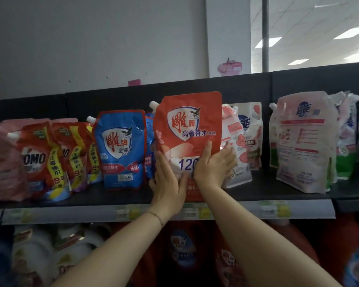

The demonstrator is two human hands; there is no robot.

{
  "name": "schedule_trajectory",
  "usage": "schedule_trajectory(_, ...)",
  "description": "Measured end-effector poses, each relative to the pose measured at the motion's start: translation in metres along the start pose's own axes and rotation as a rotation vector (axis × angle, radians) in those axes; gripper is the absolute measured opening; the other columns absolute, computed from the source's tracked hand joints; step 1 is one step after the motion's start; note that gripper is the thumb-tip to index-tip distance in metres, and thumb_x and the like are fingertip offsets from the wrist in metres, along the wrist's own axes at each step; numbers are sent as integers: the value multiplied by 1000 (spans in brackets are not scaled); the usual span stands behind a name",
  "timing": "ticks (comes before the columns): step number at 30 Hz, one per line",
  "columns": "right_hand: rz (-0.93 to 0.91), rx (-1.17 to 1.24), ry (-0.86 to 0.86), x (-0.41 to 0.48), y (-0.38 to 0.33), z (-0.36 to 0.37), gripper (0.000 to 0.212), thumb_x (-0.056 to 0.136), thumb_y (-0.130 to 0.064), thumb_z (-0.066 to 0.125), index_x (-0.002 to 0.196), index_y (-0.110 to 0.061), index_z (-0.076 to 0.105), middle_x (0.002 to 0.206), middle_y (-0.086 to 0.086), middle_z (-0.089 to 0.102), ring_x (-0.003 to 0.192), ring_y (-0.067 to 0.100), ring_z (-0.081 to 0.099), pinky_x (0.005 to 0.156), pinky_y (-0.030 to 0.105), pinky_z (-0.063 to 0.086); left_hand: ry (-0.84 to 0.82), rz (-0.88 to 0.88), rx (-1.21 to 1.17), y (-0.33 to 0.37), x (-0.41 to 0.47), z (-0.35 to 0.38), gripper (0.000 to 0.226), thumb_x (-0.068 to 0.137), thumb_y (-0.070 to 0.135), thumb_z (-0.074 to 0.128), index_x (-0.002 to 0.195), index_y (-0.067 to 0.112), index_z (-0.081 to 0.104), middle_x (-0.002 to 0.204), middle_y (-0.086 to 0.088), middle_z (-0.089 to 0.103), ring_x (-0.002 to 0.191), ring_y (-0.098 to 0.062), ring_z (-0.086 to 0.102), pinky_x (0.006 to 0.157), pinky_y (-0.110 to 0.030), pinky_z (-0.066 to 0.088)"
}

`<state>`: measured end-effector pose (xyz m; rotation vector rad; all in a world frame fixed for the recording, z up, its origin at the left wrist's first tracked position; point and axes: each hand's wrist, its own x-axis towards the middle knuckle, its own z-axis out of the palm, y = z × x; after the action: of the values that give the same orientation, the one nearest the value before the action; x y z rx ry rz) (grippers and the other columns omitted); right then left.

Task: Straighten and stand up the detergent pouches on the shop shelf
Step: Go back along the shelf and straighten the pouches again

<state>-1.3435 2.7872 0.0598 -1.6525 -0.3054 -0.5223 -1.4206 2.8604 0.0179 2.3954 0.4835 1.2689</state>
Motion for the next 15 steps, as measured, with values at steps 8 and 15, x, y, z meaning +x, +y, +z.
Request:
schedule_trajectory(8,-1048,-217,-174,5,29,1,69,96,-52,33,154,-25,7,162,0,-10,149,20,-12,118,36,-5,67,448,757,-21,21,2,74,92,52,23,155,19,2,162,-4,-11,149,-22,-6,113,-56,-1)
schedule_trajectory(15,-1515,-583,-392,45,48,-17,80,91,-68,33,155,-24,16,162,10,5,150,25,1,118,39,7,-103,491,558,-23,28,-5,66,97,56,10,155,26,2,162,8,-11,148,-11,-11,114,-47,-11)
